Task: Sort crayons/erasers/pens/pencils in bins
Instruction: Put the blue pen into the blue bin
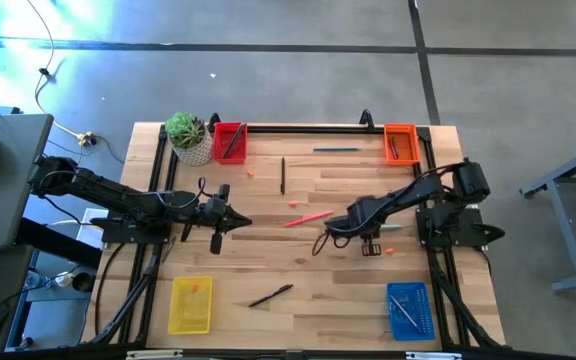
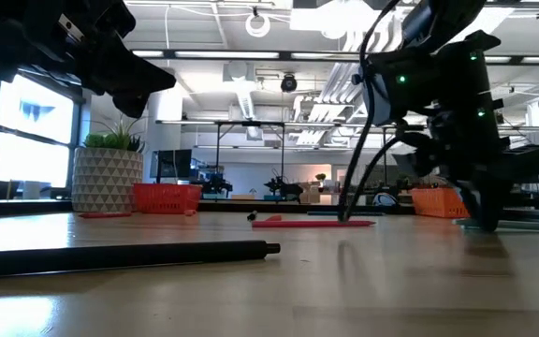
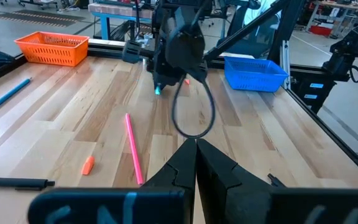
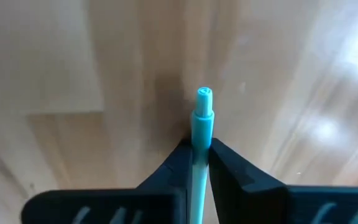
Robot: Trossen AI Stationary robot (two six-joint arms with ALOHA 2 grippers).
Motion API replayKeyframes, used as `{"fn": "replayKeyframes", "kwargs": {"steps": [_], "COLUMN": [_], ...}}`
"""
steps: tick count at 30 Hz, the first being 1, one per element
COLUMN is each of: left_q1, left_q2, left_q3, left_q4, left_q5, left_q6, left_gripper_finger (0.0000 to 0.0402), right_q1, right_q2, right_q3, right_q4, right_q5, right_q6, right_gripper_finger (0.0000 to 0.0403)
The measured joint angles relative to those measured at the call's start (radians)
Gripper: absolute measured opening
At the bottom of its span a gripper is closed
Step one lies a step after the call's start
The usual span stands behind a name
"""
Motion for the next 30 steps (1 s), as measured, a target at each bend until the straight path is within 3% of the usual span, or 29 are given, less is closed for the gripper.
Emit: {"fn": "replayKeyframes", "kwargs": {"steps": [10, 17, 23, 30], "left_q1": [0.000, -0.001, -0.022, -0.027], "left_q2": [0.000, 0.000, 0.000, 0.000], "left_q3": [0.000, 0.000, 0.000, 0.000], "left_q4": [0.000, -0.002, -0.004, -0.003], "left_q5": [0.000, 0.000, 0.000, -0.002], "left_q6": [0.000, -0.001, 0.006, 0.007], "left_gripper_finger": [0.0000, 0.0000, 0.0000, 0.0000], "right_q1": [-0.024, 0.011, 0.141, 0.441], "right_q2": [-0.093, -0.195, -0.310, -0.409], "right_q3": [0.038, 0.158, 0.231, 0.231], "right_q4": [0.006, -0.086, -0.106, -0.105], "right_q5": [0.012, -0.089, -0.204, -0.144], "right_q6": [0.221, 0.509, 0.797, 1.185], "right_gripper_finger": [0.0027, 0.0027, 0.0028, 0.0028]}}
